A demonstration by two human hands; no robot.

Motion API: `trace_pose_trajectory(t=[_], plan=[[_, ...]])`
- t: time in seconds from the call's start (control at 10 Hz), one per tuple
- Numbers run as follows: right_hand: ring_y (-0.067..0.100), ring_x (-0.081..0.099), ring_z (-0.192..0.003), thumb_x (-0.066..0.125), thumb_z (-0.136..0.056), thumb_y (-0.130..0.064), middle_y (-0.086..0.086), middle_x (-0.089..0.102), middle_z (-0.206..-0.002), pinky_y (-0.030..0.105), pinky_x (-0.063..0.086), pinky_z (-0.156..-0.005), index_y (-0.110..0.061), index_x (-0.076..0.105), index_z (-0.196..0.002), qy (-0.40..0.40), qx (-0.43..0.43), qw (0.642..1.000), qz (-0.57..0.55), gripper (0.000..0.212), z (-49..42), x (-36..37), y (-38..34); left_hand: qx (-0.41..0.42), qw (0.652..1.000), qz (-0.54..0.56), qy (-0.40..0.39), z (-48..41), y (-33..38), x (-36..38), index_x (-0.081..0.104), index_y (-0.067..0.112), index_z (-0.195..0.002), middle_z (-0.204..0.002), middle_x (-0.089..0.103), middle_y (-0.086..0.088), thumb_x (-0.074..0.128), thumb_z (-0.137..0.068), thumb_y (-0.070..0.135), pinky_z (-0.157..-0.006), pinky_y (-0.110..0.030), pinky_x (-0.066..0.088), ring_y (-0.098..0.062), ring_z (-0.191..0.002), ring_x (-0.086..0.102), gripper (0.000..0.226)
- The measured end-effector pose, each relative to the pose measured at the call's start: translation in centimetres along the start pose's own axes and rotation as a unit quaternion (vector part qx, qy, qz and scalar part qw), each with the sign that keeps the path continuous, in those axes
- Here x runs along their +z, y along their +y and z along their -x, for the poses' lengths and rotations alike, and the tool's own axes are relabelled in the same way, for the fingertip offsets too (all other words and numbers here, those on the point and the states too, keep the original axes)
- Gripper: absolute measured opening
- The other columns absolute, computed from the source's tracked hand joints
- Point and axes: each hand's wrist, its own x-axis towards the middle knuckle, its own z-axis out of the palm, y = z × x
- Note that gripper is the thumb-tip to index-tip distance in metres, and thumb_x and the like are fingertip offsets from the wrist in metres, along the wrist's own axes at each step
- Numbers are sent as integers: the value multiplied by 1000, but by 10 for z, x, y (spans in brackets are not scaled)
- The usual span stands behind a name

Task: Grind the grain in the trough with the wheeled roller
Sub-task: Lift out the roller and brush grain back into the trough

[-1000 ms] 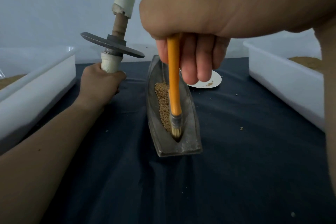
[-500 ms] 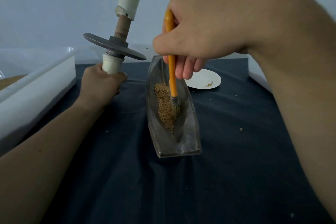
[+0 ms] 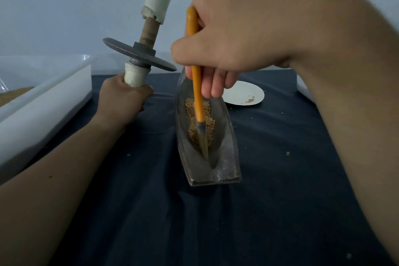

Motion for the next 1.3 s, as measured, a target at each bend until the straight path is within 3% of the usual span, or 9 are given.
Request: trace_pose_trajectory(t=[0.2, 0.5, 0.6, 0.8, 1.1, 1.3], plan=[[11, 67, -46, 45, -101, -35, 2, 72, -58, 18, 46, -37, -8, 70, -73, 48, -35, 998, -9, 46, 10, -7, 4, 7, 1000, -13, -2, -4, -4, 0, 64, 21, -79, -55, 63, 4, 77, -66, 40, -48, -31, 53, -8, -46, 58, 27], [13, 67, -46, 42, -102, -41, 4, 71, -58, 26, 49, -45, -6, 67, -73, 19, 1, 1000, 2, 52, 0, 3, -4, 12, 1000, -10, -1, -3, -4, 1, 64, 20, -78, -53, 63, 3, 76, -63, 40, -48, -30, 52, -9, -45, 58, 28], [15, 72, -55, 44, -101, -42, 4, 74, -65, 26, 54, -48, -8, 73, -79, 35, -3, 999, 5, 50, 5, 5, -7, 14, 1000, -11, 1, -3, -3, 0, 64, 19, -78, -53, 62, 4, 76, -65, 39, -46, -27, 50, -8, -45, 58, 27], [10, 66, -47, 45, -102, -39, 2, 74, -63, 18, 50, -41, -9, 72, -78, 50, -21, 999, 0, 47, 12, -4, -5, 21, 1000, -20, -7, -1, -2, 0, 63, 20, -81, -58, 65, 4, 76, -68, 37, -45, -22, 52, -6, -46, 59, 25], [9, 60, -37, 40, -105, -38, 1, 67, -51, 17, 43, -34, -6, 66, -69, 10, 3, 1000, -10, 55, 5, 1, -5, 23, 999, -31, -11, -1, -3, 1, 63, 22, -82, -57, 64, 5, 76, -67, 40, -41, -20, 46, -8, -45, 60, 26], [7, 57, -37, 40, -105, -39, 0, 67, -52, 21, 46, -42, -7, 65, -72, -8, -2, 1000, -3, 52, 4, 4, -5, 25, 999, -33, -14, -2, -3, 1, 62, 21, -76, -52, 62, 3, 76, -67, 39, -39, -20, 43, -8, -42, 57, 25]])
